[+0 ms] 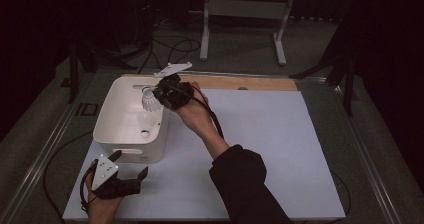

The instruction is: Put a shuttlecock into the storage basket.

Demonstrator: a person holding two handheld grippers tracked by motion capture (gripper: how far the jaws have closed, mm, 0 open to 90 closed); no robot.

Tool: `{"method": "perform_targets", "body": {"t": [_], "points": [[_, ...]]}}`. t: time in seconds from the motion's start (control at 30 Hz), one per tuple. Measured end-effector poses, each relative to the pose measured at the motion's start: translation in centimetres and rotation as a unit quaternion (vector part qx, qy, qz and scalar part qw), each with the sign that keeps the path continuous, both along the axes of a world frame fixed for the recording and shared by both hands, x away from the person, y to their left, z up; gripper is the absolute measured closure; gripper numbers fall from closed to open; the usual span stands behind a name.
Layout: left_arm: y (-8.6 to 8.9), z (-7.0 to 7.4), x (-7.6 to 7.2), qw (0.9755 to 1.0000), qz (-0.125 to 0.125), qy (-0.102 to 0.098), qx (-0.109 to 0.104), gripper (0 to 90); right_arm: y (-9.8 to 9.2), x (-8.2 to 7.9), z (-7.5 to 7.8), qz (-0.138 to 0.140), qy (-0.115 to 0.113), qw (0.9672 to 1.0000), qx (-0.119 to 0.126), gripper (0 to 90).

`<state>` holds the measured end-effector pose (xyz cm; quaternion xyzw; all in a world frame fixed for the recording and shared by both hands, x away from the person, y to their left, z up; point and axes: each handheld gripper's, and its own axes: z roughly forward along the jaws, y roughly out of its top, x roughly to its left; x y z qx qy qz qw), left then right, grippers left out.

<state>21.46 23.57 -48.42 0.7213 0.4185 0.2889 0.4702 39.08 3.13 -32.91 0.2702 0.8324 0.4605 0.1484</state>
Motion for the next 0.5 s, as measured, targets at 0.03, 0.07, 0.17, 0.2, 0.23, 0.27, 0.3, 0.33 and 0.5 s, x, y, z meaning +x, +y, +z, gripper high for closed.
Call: {"method": "perform_targets", "body": {"t": [0.03,0.07,0.17,0.2,0.23,0.27,0.3,0.33,0.5], "points": [[0.02,0.01,-0.01,1.0000,0.000,0.000,0.000,0.0,0.07,-0.02,0.00,0.001,0.000,1.0000,0.000,87.6],[0.03,0.02,-0.01,1.0000,0.000,0.000,0.000,0.0,0.16,-0.03,-0.02,0.003,0.000,1.0000,0.000,87.6],[0.03,0.01,-0.01,1.0000,0.000,0.000,0.000,0.0,0.38,-0.11,-0.08,0.002,0.002,1.0000,0.001,87.6],[0.03,0.01,-0.01,1.0000,0.000,0.000,0.000,0.0,0.44,-0.13,-0.12,0.004,0.004,1.0000,0.003,87.6],[0.03,0.02,-0.01,1.0000,0.000,0.000,0.000,0.0,0.48,-0.13,-0.17,0.005,0.003,1.0000,0.002,87.6],[0.04,0.02,-0.01,1.0000,0.000,0.000,0.000,0.0,0.54,-0.15,-0.19,0.005,0.004,1.0000,0.002,87.6],[0.05,0.02,-0.01,1.0000,0.000,0.000,0.000,0.0,0.58,-0.15,-0.20,0.005,0.005,1.0000,0.002,87.6],[0.05,0.02,-0.01,1.0000,0.000,0.000,0.000,0.0,0.62,-0.16,-0.21,0.005,0.005,1.0000,0.001,87.6],[0.00,0.00,-0.01,1.0000,0.000,0.000,0.000,0.0,0.83,-0.21,-0.31,0.010,0.002,1.0000,0.001,87.5]]}}
